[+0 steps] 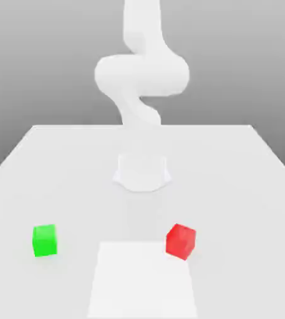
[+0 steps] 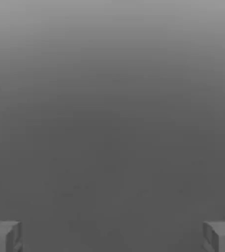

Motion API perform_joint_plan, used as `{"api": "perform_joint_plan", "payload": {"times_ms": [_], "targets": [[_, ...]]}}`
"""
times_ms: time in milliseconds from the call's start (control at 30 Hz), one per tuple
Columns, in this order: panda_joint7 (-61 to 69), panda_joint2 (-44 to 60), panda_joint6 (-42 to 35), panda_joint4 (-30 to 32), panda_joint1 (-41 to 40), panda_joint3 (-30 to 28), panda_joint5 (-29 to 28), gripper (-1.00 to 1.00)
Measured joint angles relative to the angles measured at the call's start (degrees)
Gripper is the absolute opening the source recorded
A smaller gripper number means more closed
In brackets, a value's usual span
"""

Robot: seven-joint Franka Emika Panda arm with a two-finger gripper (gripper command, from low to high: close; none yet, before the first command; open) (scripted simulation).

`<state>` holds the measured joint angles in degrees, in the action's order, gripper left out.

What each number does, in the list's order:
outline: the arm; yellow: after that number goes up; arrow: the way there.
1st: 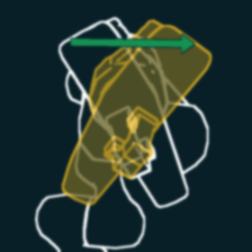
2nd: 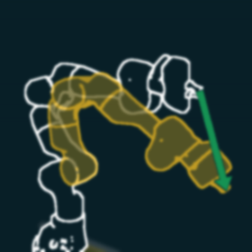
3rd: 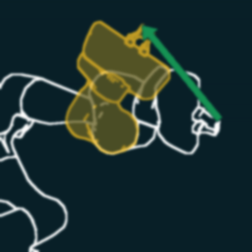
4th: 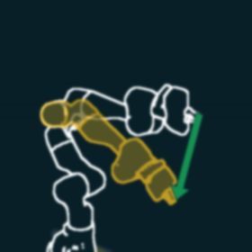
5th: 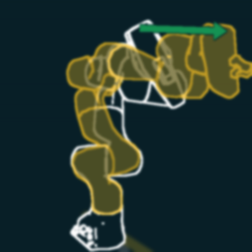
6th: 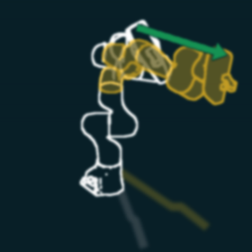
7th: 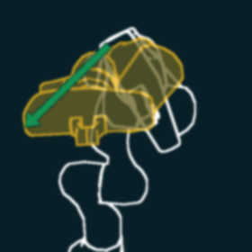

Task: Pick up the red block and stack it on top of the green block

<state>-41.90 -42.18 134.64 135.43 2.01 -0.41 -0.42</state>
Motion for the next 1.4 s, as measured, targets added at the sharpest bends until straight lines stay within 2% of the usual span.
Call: {"api": "perform_joint_plan", "payload": {"times_ms": [400,567,667,800,833,1067,1300,1400], "targets": [[23.81,21.68,16.51,20.73,11.51,-3.55,-1.79,0.00],[36.26,34.22,25.72,29.71,16.09,-4.23,-0.98,0.00],[40.11,43.10,32.71,30.60,17.48,-3.62,0.88,0.00],[42.16,51.79,40.08,29.66,15.38,-1.25,3.24,0.00],[42.32,52.89,41.02,29.51,15.06,-0.89,3.44,-1.00],[42.17,52.67,40.74,29.55,15.00,-0.88,3.26,-1.00],[39.96,39.44,29.42,31.43,15.00,-1.78,0.13,-1.00],[41.11,36.60,26.01,30.77,11.23,-5.05,-1.17,-1.00]]}}
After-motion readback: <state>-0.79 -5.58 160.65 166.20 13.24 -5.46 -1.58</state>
